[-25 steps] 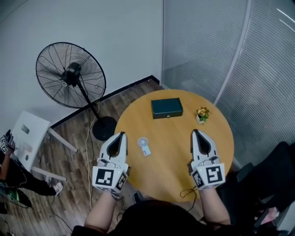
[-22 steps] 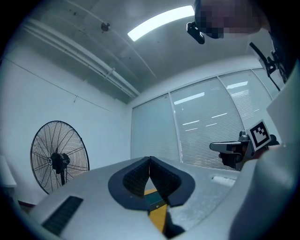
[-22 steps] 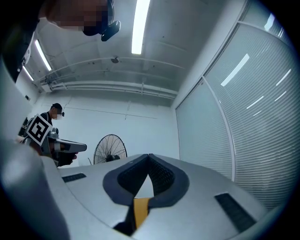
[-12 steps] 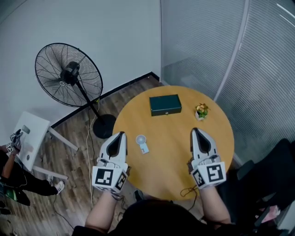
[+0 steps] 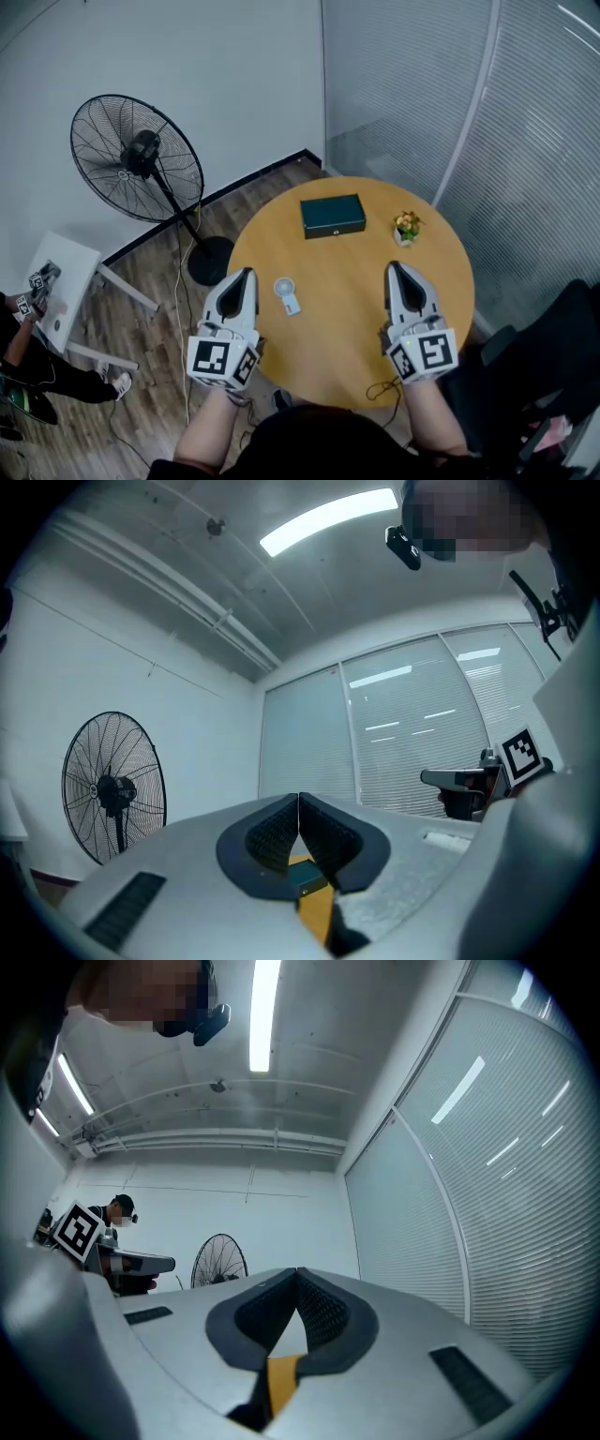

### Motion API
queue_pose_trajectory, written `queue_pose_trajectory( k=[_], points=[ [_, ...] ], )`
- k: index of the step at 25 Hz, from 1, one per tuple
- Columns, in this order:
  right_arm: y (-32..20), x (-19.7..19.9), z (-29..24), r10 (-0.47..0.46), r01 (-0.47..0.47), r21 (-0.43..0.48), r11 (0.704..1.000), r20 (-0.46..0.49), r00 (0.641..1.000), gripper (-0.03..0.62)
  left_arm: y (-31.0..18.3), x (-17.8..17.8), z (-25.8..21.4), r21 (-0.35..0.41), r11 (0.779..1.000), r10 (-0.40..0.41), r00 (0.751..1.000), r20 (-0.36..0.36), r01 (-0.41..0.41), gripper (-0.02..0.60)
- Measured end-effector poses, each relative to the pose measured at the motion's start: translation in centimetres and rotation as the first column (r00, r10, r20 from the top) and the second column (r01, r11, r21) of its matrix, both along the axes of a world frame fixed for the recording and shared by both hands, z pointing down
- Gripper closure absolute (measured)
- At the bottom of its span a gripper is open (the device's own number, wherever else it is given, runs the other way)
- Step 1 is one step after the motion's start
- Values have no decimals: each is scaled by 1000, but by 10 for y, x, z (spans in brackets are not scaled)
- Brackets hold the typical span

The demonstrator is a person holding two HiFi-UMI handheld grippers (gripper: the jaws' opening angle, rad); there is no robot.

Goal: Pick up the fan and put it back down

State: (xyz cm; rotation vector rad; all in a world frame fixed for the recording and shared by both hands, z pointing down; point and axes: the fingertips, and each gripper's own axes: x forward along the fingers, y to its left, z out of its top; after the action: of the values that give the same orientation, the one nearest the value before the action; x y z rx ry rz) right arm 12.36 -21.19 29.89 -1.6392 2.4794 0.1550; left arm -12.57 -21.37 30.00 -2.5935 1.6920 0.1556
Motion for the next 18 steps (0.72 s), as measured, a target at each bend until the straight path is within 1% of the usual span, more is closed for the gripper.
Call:
queue_pose_trajectory(
  k=[8, 18],
  points=[
    [-3, 4, 0, 17, -17, -5, 1000, 0, 1000, 589, -6, 4, -1, -4, 1000, 8, 1000, 1, -8, 575],
    [-1, 6, 1, 14, -14, -5, 1000, -9, 1000, 589, -5, 6, 2, -6, 1000, 3, 1000, -3, -3, 574]
  ],
)
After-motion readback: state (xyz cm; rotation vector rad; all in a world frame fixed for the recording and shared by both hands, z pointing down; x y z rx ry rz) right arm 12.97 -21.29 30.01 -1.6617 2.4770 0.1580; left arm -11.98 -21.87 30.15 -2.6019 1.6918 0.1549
